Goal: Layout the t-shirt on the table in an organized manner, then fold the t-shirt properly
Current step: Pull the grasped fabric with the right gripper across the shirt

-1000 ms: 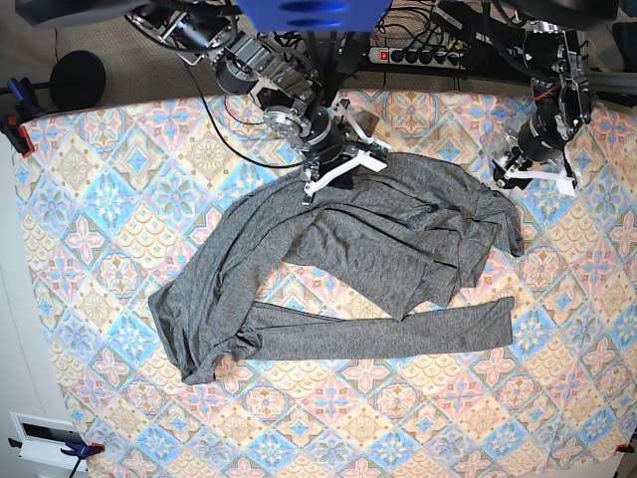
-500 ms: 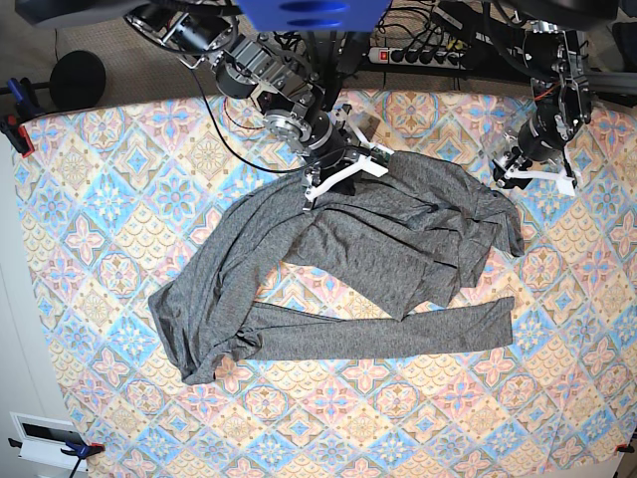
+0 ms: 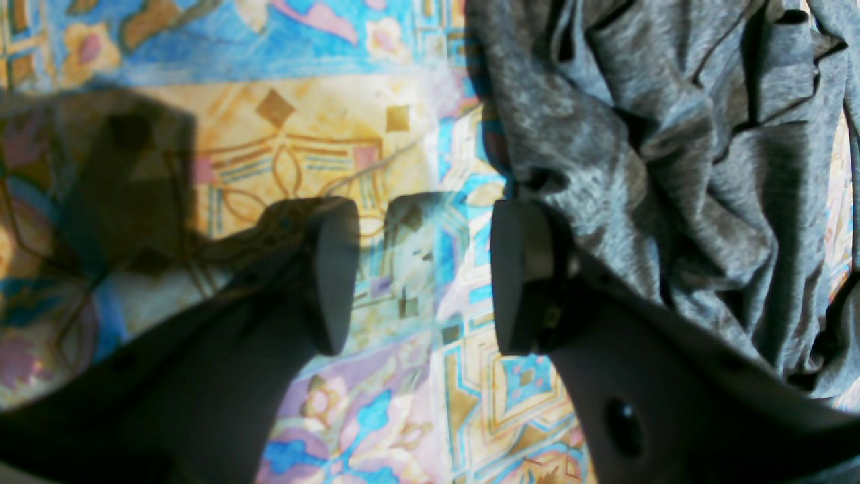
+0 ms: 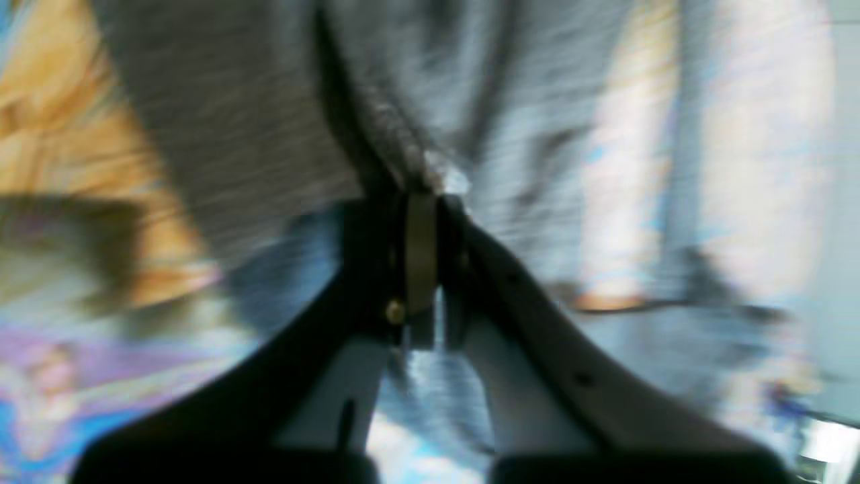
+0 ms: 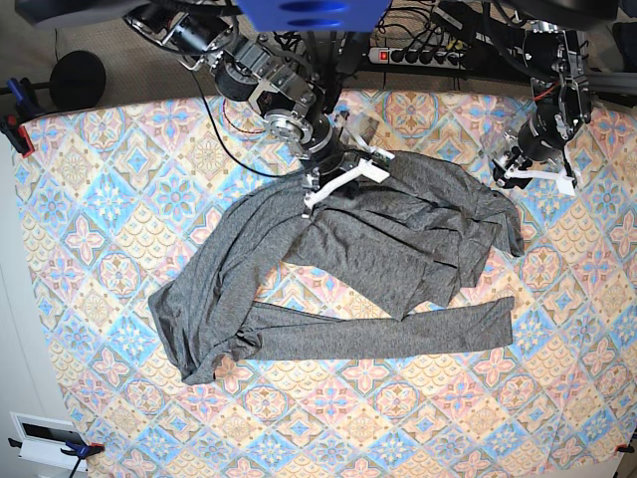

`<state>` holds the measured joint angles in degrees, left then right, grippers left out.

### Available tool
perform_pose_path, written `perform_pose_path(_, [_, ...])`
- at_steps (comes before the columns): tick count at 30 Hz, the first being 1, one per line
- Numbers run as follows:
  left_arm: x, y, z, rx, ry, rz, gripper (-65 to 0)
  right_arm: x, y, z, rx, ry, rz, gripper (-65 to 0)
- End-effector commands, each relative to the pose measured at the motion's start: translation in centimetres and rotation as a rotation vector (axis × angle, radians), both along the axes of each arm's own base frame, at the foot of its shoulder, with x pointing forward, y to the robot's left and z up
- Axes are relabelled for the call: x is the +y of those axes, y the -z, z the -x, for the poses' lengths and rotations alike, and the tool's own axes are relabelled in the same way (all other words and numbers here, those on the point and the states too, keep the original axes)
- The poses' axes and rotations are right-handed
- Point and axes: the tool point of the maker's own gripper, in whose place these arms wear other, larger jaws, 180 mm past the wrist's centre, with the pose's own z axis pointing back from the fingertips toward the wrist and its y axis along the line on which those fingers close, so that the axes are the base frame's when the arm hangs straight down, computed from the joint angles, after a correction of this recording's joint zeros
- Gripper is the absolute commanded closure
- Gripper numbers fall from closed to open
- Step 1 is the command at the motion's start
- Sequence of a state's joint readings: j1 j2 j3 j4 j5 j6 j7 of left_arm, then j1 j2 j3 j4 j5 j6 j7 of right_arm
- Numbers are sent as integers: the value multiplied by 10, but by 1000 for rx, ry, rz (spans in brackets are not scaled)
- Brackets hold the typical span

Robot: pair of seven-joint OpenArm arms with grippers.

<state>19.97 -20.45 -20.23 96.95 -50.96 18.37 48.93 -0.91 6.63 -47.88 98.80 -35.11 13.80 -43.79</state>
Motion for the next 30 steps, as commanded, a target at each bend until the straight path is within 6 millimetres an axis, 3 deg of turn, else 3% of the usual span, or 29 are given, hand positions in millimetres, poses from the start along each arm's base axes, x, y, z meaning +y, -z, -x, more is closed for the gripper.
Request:
perform_pose_path(1, [3, -8, -5, -24, 9, -14, -309, 3, -24, -17, -82, 4, -17, 0])
perform_pose_path(9, [6, -7, -3, -21, 3, -17, -310, 28, -67, -79, -223, -11, -22, 0])
perform_pose_path(16, [4, -2, 5, -3, 0, -13, -311, 68, -116, -154, -359, -82, -39, 0])
perform_pose_path(20, [0, 3, 12, 11, -10, -1, -311, 80, -128, -190, -392, -129, -3, 0])
perform_pose_path(22, [-1, 4, 15, 16, -9, 1, -311, 79, -124, -206, -386, -139, 22, 0])
perform_pose_path(26, [-9, 8, 16, 18, -20, 28, -310, 55, -125, -240, -362, -86, 4, 0])
perform_pose_path(30, [-13, 9, 17, 21, -15, 34, -310, 46, -132, -247, -365, -56, -36, 0])
